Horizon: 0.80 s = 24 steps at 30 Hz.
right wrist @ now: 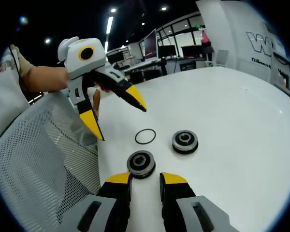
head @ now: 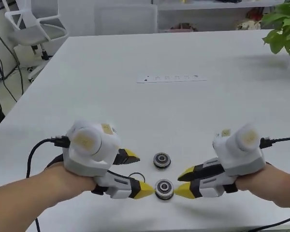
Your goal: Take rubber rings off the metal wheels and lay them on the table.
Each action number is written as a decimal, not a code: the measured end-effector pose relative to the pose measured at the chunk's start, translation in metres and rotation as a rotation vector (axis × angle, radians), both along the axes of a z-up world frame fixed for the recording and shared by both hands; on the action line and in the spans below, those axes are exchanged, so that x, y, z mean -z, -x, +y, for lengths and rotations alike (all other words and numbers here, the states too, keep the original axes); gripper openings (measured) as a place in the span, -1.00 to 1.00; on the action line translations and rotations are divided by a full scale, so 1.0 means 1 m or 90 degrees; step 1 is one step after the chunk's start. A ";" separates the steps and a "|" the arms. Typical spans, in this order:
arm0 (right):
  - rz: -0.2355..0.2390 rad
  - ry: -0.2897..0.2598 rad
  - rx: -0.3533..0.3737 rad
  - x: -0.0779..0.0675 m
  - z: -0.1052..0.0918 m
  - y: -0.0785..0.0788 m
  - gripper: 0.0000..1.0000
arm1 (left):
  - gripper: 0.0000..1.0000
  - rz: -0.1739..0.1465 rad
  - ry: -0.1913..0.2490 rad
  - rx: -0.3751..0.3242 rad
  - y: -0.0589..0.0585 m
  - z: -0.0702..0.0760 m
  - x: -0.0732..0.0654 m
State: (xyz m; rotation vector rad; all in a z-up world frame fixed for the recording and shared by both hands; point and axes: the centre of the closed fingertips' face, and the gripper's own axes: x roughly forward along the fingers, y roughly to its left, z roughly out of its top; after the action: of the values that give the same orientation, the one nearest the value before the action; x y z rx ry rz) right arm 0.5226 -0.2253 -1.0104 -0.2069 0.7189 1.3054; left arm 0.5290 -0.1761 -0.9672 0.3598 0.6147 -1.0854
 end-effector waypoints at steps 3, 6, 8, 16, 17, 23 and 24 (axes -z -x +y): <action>-0.001 0.006 -0.007 0.004 0.000 0.001 -0.60 | -0.05 0.003 -0.005 0.011 0.002 -0.004 0.004; -0.004 0.009 -0.013 0.006 0.000 0.002 -0.60 | -0.08 0.007 -0.009 0.017 0.004 -0.008 0.010; -0.005 0.009 -0.017 0.007 0.001 0.003 -0.60 | -0.12 0.016 -0.009 0.019 0.005 -0.010 0.014; -0.016 0.018 -0.037 0.013 0.006 0.007 -0.62 | -0.24 0.029 -0.013 0.034 0.009 -0.021 0.022; -0.019 0.018 -0.038 0.013 0.006 0.007 -0.63 | -0.25 0.029 -0.014 0.035 0.009 -0.022 0.023; -0.032 0.017 -0.043 0.013 0.007 0.005 -0.69 | -0.32 0.029 -0.020 0.040 0.009 -0.026 0.027; -0.034 0.016 -0.043 0.013 0.007 0.005 -0.70 | -0.34 0.030 -0.019 0.039 0.008 -0.027 0.028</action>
State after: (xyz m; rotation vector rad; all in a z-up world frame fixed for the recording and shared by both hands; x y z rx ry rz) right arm 0.5178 -0.2183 -1.0231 -0.2874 0.6892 1.3498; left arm 0.5206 -0.2029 -0.9953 0.3815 0.6659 -1.1470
